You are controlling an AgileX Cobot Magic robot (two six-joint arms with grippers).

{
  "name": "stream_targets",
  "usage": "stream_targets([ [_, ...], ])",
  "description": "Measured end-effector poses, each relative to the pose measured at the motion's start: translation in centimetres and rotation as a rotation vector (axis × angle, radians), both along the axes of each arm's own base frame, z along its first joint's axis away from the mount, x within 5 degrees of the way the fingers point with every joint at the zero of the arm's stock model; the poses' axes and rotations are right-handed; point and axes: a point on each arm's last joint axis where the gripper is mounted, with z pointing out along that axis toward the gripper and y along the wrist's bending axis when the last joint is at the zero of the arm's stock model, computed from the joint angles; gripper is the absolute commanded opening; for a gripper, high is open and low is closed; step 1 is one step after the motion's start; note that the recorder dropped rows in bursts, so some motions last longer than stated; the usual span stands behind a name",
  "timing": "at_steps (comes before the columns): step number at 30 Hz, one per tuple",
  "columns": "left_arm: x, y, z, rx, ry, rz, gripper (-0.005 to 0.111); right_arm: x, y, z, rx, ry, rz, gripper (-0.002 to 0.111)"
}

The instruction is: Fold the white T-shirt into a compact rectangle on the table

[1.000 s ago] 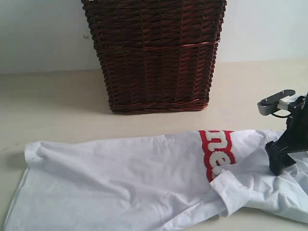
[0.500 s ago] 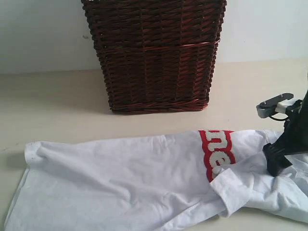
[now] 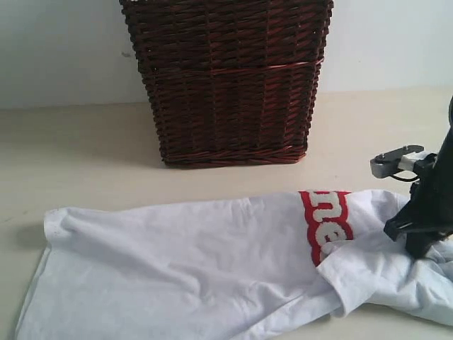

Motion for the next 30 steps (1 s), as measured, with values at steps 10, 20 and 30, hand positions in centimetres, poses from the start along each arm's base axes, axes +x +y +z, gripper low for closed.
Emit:
stream_targets([
  [10,0.0,0.0,0.0,0.000,0.000,0.000,0.067,-0.6,-4.1,0.0,0.005,0.039,-0.086,0.000],
  [20,0.0,0.0,0.0,0.000,0.000,0.000,0.067,-0.8,-5.1,0.4,-0.027,0.031,-0.003,0.000],
  [30,0.0,0.0,0.0,0.000,0.000,0.000,0.067,-1.1,-6.9,0.6,-0.051,0.006,0.044,0.044],
])
